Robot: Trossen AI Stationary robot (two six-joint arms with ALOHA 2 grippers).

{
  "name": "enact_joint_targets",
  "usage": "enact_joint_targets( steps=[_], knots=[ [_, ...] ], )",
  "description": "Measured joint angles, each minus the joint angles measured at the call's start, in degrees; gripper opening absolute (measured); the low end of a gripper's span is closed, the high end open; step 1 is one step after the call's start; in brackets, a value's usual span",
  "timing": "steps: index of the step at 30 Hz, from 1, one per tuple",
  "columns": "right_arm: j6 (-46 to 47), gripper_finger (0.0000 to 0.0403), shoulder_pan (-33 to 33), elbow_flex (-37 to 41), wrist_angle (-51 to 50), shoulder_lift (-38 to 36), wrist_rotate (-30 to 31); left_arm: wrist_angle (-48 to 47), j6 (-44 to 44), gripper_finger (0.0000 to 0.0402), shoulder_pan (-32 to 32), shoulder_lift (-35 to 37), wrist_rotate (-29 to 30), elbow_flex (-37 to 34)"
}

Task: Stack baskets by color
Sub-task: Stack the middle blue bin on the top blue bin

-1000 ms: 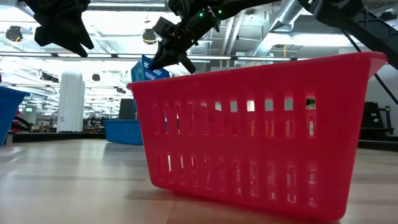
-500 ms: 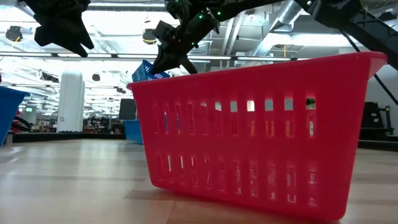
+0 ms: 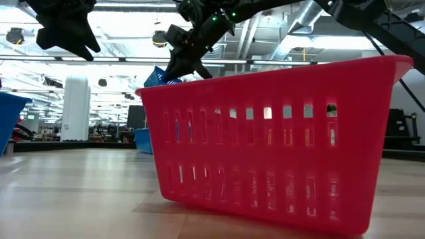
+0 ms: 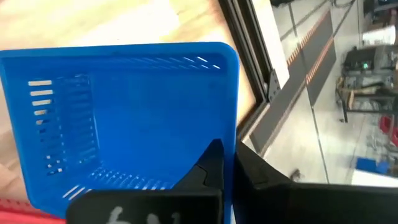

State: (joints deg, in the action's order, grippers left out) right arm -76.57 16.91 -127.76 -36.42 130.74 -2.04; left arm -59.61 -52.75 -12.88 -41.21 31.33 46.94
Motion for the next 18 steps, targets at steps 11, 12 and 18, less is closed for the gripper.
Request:
enact_joint_targets(
  steps=[11, 12, 18],
  knots=[
    [0.79, 0.0023, -0.35, 0.00, 0.00, 0.00, 4.42, 0.00, -0.50, 0.0180, 0.01, 0.00, 0.02, 0.01],
    [1.39, 0.0020, -0.58, 0.00, 0.05, -0.01, 5.16, 0.00, -0.50, 0.0180, 0.00, 0.00, 0.02, 0.00],
    [1.55, 0.0020, -1.81, 0.00, 0.11, 0.00, 9.32, 0.02, -0.43, 0.0180, 0.00, -0.02, 0.13, 0.00]
  ],
)
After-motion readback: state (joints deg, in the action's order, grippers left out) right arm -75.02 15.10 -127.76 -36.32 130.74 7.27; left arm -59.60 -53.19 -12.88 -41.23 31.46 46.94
